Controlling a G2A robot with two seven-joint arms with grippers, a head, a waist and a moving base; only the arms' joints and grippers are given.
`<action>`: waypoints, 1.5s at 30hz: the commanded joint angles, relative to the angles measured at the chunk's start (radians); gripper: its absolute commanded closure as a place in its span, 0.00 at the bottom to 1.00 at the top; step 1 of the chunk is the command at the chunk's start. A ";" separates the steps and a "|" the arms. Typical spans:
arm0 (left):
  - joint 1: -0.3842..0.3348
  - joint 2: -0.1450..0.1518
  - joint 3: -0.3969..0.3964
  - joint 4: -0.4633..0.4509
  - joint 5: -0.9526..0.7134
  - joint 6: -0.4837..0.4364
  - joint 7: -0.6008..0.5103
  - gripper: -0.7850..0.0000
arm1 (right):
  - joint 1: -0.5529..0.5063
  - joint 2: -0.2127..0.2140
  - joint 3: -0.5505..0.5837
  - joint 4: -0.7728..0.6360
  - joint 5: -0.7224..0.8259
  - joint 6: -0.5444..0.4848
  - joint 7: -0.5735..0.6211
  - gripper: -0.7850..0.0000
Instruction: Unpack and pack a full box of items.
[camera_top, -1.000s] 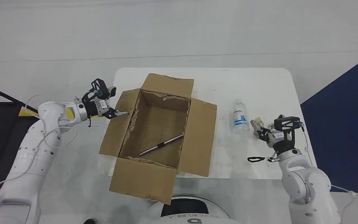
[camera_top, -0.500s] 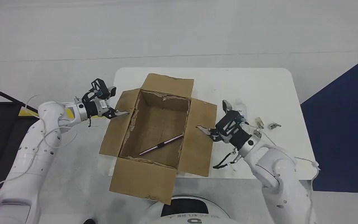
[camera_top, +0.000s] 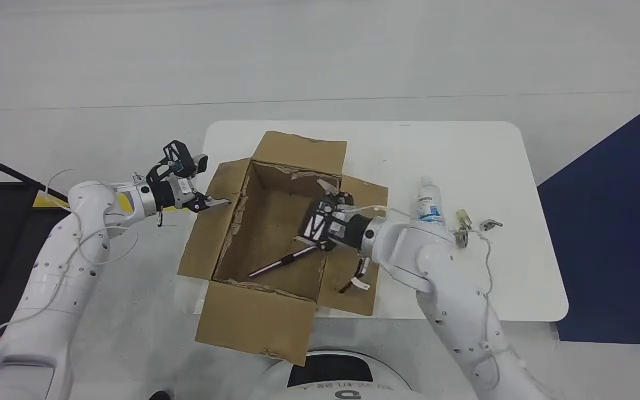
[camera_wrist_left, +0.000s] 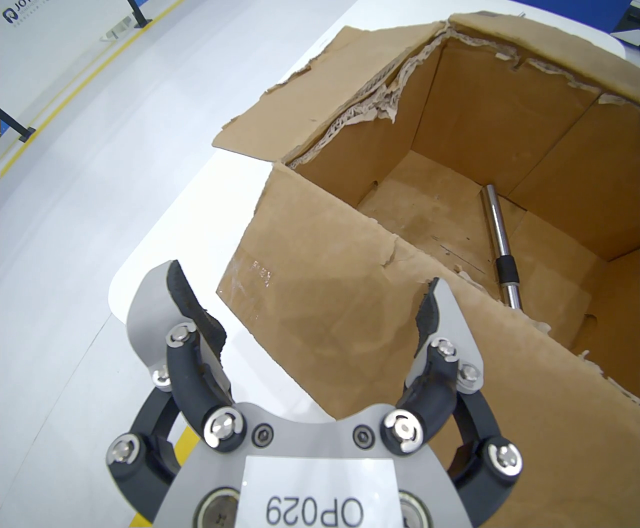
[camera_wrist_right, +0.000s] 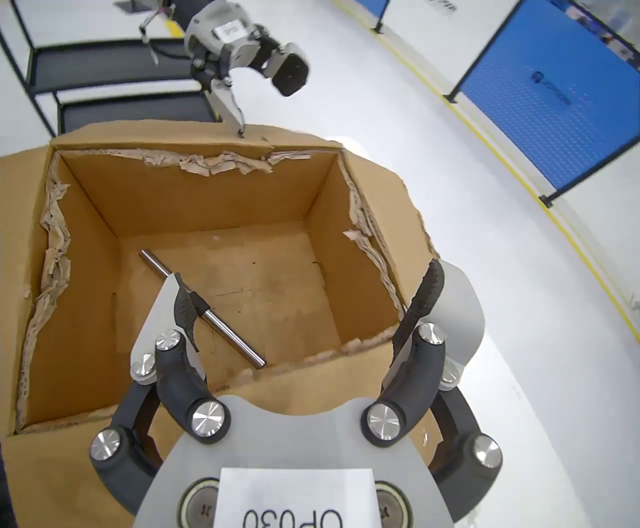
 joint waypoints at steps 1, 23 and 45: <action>0.000 0.000 0.000 0.000 0.000 0.000 0.000 0.00 | 0.104 -0.012 -0.065 0.071 0.028 -0.040 0.081 0.00; 0.000 0.000 0.000 0.000 0.000 0.000 0.000 0.00 | 0.609 -0.189 -0.576 0.770 0.474 -0.253 0.317 0.45; 0.000 0.000 0.000 0.000 0.000 0.000 0.000 0.00 | 0.699 -0.329 -0.771 1.090 0.376 -0.281 0.131 0.37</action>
